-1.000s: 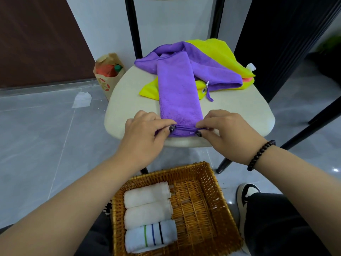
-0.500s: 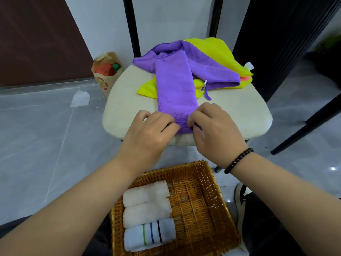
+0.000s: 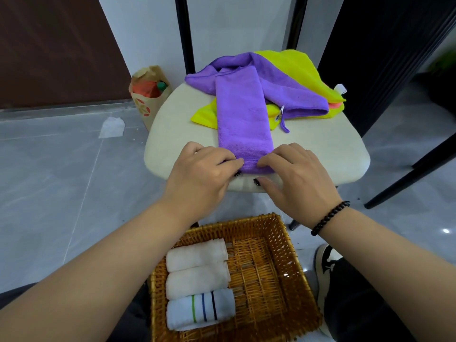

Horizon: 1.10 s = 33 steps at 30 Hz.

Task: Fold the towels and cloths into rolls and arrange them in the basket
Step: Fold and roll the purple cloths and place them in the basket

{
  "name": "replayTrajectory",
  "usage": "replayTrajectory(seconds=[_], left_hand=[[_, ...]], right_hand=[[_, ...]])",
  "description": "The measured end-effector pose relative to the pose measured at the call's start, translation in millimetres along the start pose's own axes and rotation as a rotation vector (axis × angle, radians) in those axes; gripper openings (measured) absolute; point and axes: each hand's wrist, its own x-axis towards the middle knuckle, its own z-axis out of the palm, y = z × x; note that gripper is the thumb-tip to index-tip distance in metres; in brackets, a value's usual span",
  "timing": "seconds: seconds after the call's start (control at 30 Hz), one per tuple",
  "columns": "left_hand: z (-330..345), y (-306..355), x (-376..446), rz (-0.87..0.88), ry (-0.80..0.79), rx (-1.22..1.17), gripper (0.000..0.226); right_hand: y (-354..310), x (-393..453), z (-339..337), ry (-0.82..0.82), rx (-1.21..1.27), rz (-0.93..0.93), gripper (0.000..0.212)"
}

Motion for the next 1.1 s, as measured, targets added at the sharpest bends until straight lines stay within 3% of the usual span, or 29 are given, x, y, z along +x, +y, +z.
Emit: replayTrajectory(seconds=[0.2,0.43,0.57,0.73,0.87,1.0,1.1], left_hand=[[-2.8,3.6,1.5,-0.16,-0.016,-0.135,0.02],[-6.1,2.0,0.5,-0.327,-0.11,-0.255,0.035],[-6.2,5.7,3.8,-0.443,-0.154,-0.302,0.02],[-5.4,8.2,10.2,-0.51,-0.119,-0.328,0.005],[-5.7,6.9,10.1,-0.343,-0.057,-0.168,0.006],[-4.7,8.2,5.4,-0.129,-0.1,0.043,0.02],[-8.0,6.3,2.4,-0.116,-0.117,-0.002,0.029]], right_hand=[[4.1,-0.4,-0.6,-0.007,0.019,-0.03,0.018],[2.0,9.3,-1.1,-0.059,0.097,-0.031,0.037],[-0.5,15.5,5.5,-0.069,0.168,0.075,0.041],[-6.3,27.8,5.8,-0.145,0.243,0.308,0.019],[-9.3,26.7,10.2,-0.007,0.269,0.354,0.006],[-11.8,22.7,12.6,0.14,0.184,0.204,0.006],[-13.0,19.7,13.4,0.111,0.039,0.073,0.016]])
